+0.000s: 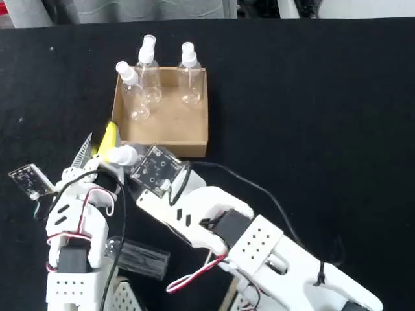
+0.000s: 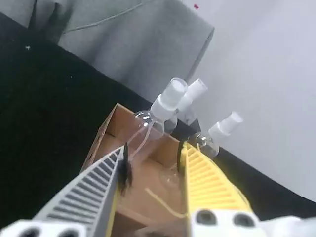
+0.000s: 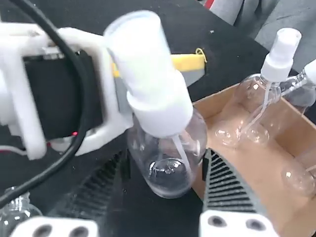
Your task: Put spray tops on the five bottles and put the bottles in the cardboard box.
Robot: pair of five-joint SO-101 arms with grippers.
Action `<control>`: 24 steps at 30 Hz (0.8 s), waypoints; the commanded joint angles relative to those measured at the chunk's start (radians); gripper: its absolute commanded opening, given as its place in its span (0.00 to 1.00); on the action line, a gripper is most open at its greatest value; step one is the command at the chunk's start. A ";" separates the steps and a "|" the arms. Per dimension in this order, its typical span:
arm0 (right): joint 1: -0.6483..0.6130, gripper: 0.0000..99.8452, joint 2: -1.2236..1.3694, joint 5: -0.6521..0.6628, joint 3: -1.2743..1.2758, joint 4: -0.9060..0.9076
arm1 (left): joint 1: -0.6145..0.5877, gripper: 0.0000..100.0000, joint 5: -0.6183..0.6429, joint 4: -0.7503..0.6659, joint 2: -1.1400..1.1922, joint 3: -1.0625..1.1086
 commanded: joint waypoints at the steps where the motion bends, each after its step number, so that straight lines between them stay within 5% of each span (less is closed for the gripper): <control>1: -0.041 0.16 -0.050 0.035 -0.005 -0.014 | 0.042 0.16 -0.021 0.041 0.008 0.022; 11: -0.025 0.16 -0.048 0.034 0.025 -0.025 | 0.044 0.16 -0.021 0.146 0.008 0.022; 24: -0.014 0.16 0.039 -0.147 0.022 -0.035 | 0.035 0.16 -0.014 0.227 0.012 0.022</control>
